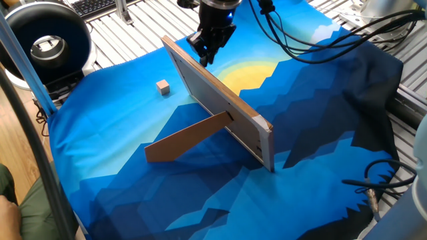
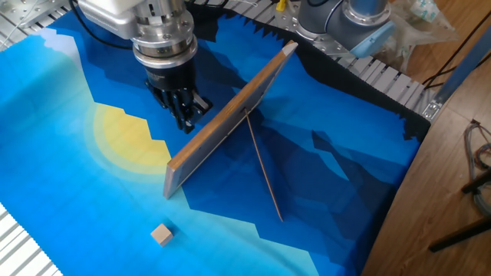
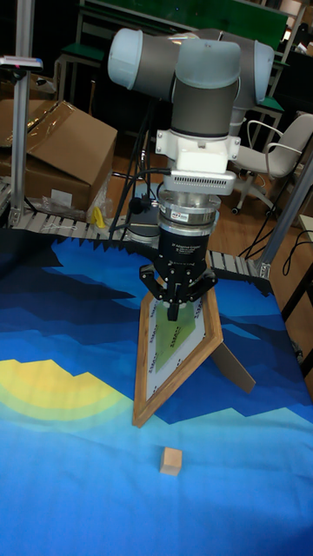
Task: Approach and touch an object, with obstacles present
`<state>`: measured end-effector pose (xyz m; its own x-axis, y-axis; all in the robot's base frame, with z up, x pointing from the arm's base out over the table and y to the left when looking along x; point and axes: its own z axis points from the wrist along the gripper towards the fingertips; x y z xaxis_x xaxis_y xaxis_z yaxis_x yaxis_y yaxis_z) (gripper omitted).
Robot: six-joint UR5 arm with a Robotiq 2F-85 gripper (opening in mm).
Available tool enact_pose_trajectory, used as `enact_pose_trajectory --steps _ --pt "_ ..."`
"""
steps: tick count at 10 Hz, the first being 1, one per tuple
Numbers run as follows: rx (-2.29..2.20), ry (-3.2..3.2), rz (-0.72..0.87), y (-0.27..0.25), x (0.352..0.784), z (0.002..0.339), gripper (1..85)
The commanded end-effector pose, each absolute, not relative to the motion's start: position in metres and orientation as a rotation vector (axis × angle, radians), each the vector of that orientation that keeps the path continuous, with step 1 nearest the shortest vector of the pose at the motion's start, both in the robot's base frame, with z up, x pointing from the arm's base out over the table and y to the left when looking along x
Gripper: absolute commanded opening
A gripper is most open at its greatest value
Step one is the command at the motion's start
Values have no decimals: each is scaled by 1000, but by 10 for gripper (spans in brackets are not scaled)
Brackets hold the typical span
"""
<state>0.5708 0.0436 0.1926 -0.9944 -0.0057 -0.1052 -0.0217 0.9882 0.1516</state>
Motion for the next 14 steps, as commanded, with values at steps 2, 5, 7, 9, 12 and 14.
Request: enact_pose_trajectory --steps 2,5,7,9,12,14 --pt "-17 3010 270 50 574 195 10" --pt "-19 3011 263 49 575 195 10" --pt "-25 3013 252 47 574 195 10" --pt "-47 3025 212 41 572 194 10" --pt "-83 3038 158 31 569 193 10" --pt "-80 3037 167 33 569 193 10"
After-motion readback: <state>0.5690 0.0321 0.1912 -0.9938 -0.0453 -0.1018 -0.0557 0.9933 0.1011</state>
